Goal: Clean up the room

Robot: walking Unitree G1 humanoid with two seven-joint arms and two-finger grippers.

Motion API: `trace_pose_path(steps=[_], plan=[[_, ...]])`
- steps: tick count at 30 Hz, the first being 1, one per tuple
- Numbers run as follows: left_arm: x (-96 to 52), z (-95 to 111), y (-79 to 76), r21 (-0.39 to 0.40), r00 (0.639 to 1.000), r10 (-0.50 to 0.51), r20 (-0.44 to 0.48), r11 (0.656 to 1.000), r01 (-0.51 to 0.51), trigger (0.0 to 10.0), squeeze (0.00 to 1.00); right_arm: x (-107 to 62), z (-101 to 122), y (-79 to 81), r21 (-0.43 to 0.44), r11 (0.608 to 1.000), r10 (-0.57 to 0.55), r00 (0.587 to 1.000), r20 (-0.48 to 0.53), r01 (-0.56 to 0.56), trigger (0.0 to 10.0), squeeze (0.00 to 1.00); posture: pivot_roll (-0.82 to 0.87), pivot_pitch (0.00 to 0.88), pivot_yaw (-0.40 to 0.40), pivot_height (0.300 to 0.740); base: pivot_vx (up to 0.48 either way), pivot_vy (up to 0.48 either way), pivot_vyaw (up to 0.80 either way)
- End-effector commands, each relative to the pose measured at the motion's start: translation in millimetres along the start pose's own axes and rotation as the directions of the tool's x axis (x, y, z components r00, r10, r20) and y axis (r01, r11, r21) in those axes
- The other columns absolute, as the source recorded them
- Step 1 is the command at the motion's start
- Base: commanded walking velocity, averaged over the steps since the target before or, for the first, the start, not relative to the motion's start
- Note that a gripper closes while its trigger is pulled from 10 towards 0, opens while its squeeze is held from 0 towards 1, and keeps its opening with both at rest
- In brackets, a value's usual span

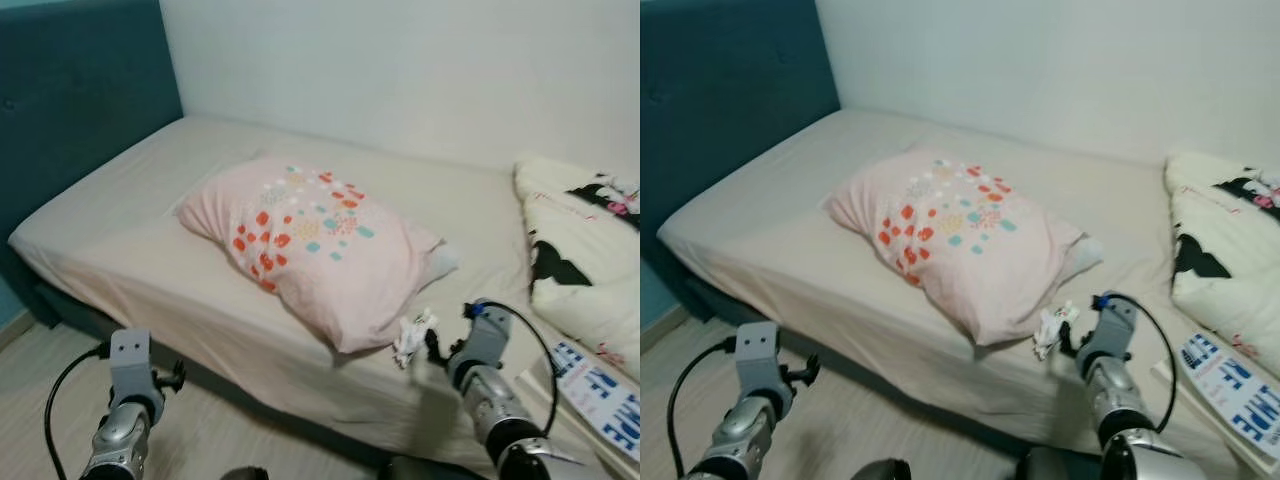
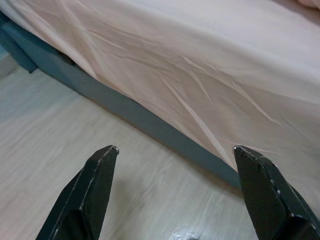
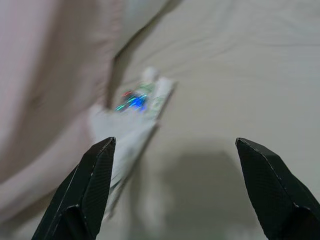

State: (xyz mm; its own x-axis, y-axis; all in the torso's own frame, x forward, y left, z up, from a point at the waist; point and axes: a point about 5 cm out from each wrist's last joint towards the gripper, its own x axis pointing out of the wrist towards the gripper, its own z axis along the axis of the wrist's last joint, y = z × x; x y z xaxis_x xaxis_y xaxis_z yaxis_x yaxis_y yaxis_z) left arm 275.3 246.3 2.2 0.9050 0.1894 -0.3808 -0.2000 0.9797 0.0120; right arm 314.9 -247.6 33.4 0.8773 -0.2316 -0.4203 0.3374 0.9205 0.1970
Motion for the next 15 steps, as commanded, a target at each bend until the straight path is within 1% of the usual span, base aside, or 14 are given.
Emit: trace_pose_path(steps=[1, 2, 4, 5, 7, 8, 9, 10, 11, 12, 13, 14, 15], plan=[[-1.8, -3, 3.7, 0.015, 1.0, -0.01, -0.01, 1.0, 0.01, 10.0, 0.0, 0.0, 4, -5.0, 0.055, 0.998, -0.02, 0.999, 0.024, 0.019, 10.0, 0.0, 0.11, 0.059, -0.015, 0.549, 0.0, 0.0, 0.0], [-1.8, -3, 3.7, 0.015, 1.0, -0.01, -0.01, 1.0, 0.01, 10.0, 0.0, 0.0, 4, -5.0, 0.055, 0.998, -0.02, 0.999, 0.024, 0.019, 10.0, 0.0, 0.11, 0.059, -0.015, 0.549, 0.0, 0.0, 0.0], [-4.7, -6, 11.4, 0.018, 1.0, -0.001, -0.012, 1.0, 0.001, 10.0, 0.0, -0.6, 1, -3.1, 0.11, 0.994, 0.003, 1.0, 0.027, -0.006, 10.0, 0.0, 0.13, 0.103, -0.005, 0.539, 0.0, 0.0, 0.0], [-4.7, -6, 11.4, 0.018, 1.0, -0.001, -0.012, 1.0, 0.001, 10.0, 0.0, -0.6, 1, -3.1, 0.11, 0.994, 0.003, 1.0, 0.027, -0.006, 10.0, 0.0, 0.13, 0.103, -0.005, 0.539, 0.0, 0.0, 0.0], [-7.5, -6, 19.4, 0.026, 1.0, 0.004, -0.002, 1.0, -0.004, 10.0, 0.0, 0.1, 2, 4.0, 0.153, 0.987, 0.043, 0.998, 0.041, -0.049, 10.0, 0.0, 0.15, 0.136, 0.004, 0.529, 0.0, 0.0, 0.0], [-7.5, -6, 19.4, 0.026, 1.0, 0.004, -0.002, 1.0, -0.004, 10.0, 0.0, 0.1, 2, 4.0, 0.153, 0.987, 0.043, 0.998, 0.041, -0.049, 10.0, 0.0, 0.15, 0.136, 0.004, 0.529, 0.0, 0.0, 0.0], [-8.7, -7, 21.9, 0.029, 1.0, 0.004, 0.003, 1.0, -0.004, 10.0, 0.0, 0.1, 2, 6.1, 0.16, 0.985, 0.054, 0.998, 0.045, -0.06, 10.0, 0.0, 0.16, 0.145, 0.007, 0.524, 0.0, 0.0, 0.0], [-9.1, -6, 23.7, 0.036, 1.0, 0.002, 0.007, 0.999, -0.003, 10.0, 0.0, 0.7, 3, 11.5, 0.155, 0.984, 0.076, 0.996, 0.044, -0.082, 10.0, 0.0, 0.16, 0.156, 0.008, 0.519, 0.0, 0.0, 0.0], [-9.1, -6, 23.7, 0.036, 1.0, 0.002, 0.007, 0.999, -0.003, 10.0, 0.0, 0.7, 3, 11.5, 0.155, 0.984, 0.076, 0.996, 0.044, -0.082, 10.0, 0.0, 0.16, 0.156, 0.008, 0.519, 0.0, 0.0, 0.0], [-9.6, -5, 25.7, 0.047, 1.0, -0.002, 0.015, 0.999, 0.002, 10.0, 0.0, 1.3, 3, 20.5, 0.143, 0.982, 0.116, 0.992, 0.046, -0.122, 10.0, 0.0, 0.17, 0.177, 0.013, 0.514, 0.0, 0.0, 0.0], [-9.6, -5, 25.7, 0.047, 1.0, -0.002, 0.015, 0.999, 0.002, 10.0, 0.0, 1.3, 3, 20.5, 0.143, 0.982, 0.116, 0.992, 0.046, -0.122, 10.0, 0.0, 0.17, 0.177, 0.013, 0.514, 0.0, 0.0, 0.0], [-9.4, -3, 27.0, 0.056, 1.0, -0.007, 0.023, 0.998, 0.006, 10.0, 0.0, 1.9, 4, 31.5, 0.137, 0.976, 0.164, 0.985, 0.05, -0.169, 10.0, 0.0, 0.17, 0.189, 0.014, 0.509, 0.0, 0.0, 0.0], [-9.4, -3, 27.0, 0.056, 1.0, -0.007, 0.023, 0.998, 0.006, 10.0, 0.0, 1.9, 4, 31.5, 0.137, 0.976, 0.164, 0.985, 0.05, -0.169, 10.0, 0.0, 0.17, 0.189, 0.014, 0.509, 0.0, 0.0, 0.0]])
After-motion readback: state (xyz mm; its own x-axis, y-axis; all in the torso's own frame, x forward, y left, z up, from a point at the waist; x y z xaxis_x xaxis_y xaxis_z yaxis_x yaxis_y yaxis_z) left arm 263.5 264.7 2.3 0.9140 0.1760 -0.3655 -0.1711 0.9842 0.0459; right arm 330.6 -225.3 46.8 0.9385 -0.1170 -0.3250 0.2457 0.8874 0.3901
